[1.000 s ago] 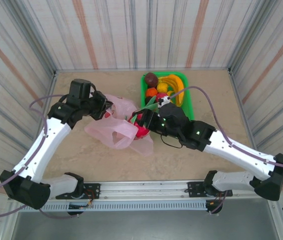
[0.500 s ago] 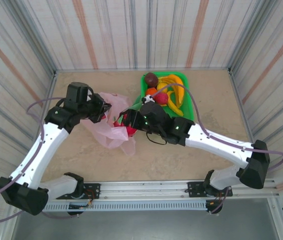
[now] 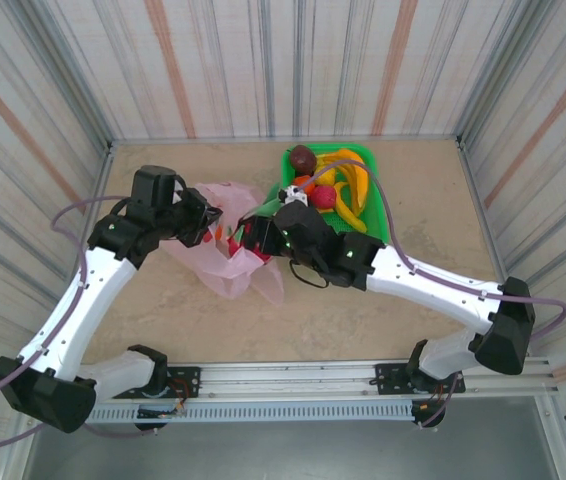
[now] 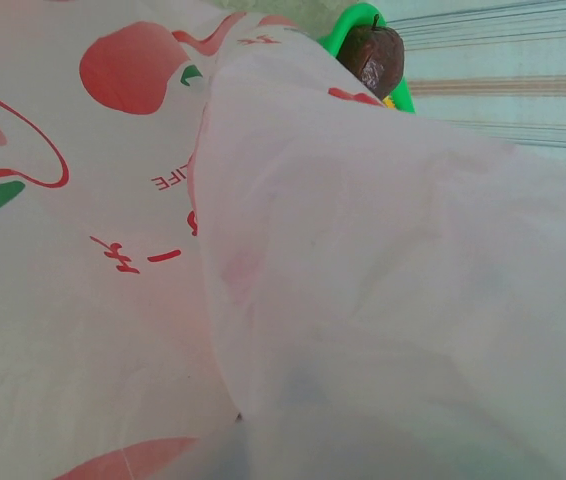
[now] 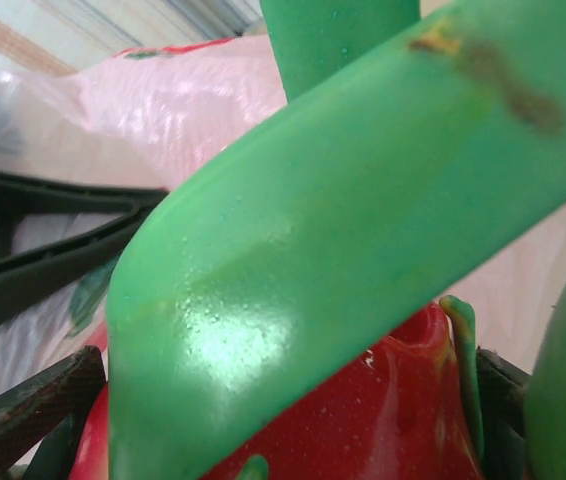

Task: Place the fake fruits into the plastic bag and tie a complex knot

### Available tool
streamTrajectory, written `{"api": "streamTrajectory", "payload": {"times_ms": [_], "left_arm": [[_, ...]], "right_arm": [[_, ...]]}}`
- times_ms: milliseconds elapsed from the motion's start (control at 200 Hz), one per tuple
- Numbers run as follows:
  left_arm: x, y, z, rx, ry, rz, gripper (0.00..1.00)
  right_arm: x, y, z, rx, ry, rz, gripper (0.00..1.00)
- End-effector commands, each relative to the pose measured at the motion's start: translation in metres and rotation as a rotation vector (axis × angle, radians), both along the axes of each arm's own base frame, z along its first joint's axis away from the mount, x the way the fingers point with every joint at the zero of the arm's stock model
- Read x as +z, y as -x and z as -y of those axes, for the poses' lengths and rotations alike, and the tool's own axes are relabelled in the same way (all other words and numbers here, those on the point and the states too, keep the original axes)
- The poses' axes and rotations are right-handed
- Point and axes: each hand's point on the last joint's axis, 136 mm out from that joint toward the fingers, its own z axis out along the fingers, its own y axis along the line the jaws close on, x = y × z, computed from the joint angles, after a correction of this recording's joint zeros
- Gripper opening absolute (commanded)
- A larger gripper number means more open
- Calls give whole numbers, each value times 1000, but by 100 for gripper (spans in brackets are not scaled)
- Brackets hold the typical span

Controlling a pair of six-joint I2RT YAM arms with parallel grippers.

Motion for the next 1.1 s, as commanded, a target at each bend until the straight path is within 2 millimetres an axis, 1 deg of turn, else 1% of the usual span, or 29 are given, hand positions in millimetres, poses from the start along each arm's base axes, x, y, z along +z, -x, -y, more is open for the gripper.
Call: {"api": "streamTrajectory", "payload": {"times_ms": [0,120,255,351,441,491,641,751,816,892,1037,1097], "left_arm": [[0,4,-5,21,-1,-6,0],[0,4,-2,16,-1,-12,0],[0,5,2,10,-4,-14,0],[1,7,4,2,-6,-12,0],[2,10,5,-1,-7,-12,0],[4,11,5,-2,-3,-12,0],[10,17,3,2,2,-5,0],[16,21,-1,15,2,2,0],[16,23,-2,22,9,-3,0],[14,24,-1,28,17,-15,0],[9,27,3,46,19,-32,0],[8,26,6,46,24,-36,0]], "right_arm": [[65,12,-4,23,-156,82,70],[68,19,-10,42,-173,86,70],[59,20,-19,45,-175,70,70],[53,12,-24,27,-157,81,70],[52,1,-29,8,-143,110,70],[48,-7,-31,-9,-137,120,70],[25,-27,-34,-63,-118,122,70],[17,-33,-35,-67,-137,126,70],[14,-35,-38,-60,-145,136,70],[3,-35,-41,-55,-141,133,70],[-28,-36,-43,-65,-110,139,70],[-35,-35,-44,-62,-102,148,70]]}}
